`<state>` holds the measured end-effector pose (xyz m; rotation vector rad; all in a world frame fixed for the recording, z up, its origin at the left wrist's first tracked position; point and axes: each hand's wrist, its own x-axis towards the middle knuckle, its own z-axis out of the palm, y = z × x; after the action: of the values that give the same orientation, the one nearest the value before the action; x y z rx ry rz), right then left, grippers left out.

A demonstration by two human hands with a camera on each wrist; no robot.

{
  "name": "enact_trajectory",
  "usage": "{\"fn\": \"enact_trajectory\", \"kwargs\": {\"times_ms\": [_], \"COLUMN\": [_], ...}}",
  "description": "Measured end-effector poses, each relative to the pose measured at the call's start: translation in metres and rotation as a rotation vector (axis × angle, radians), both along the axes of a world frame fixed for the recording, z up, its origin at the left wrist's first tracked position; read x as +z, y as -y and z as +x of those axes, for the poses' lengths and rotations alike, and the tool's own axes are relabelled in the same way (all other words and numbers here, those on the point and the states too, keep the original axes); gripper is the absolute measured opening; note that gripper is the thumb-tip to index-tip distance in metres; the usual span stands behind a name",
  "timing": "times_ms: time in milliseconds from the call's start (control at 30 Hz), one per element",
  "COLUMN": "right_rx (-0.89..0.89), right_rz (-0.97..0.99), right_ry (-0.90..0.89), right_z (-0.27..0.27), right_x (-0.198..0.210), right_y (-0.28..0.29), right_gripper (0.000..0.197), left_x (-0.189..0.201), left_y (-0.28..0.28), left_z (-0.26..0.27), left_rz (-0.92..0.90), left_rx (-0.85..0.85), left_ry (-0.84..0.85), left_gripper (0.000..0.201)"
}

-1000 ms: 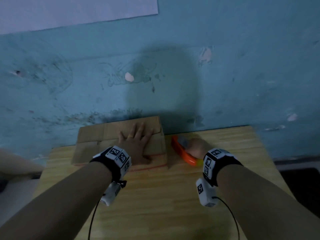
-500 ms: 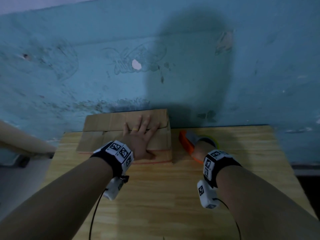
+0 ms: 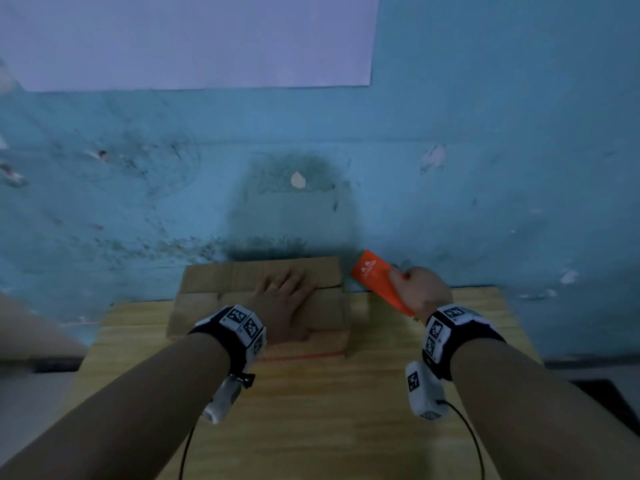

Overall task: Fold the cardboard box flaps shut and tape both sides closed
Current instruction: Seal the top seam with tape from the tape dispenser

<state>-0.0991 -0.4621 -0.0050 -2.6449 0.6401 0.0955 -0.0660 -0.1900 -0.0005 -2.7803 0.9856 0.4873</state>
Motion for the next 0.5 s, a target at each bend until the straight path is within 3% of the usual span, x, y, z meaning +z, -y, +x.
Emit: {"fn": "enact_trajectory", "kwargs": {"times_ms": [100, 400, 500], "right_rx": [-0.074, -0.065, 0.011], "right_rz": [-0.072, -0.058, 0.070], "right_ry": [0.097, 0.362, 0.392], "right_z": [-0.001, 0.019, 0.033], "right_x": [0.020, 0.059, 0.069], "right_y": [-0.012, -0.077, -0.104], "right_gripper": [0.063, 0.064, 0.065], "left_x": [0.005, 0.007, 0.005], "left_y": [-0.022, -0.098, -0.124], "left_z": [0.012, 0.028, 0.032], "left_rz": [0.008, 0.055, 0.058], "left_rx": [-0.026, -0.017, 0.023], "left_ry": [-0.029, -0.028, -0.043], "left_gripper": [0.096, 0.083, 0.099]}}
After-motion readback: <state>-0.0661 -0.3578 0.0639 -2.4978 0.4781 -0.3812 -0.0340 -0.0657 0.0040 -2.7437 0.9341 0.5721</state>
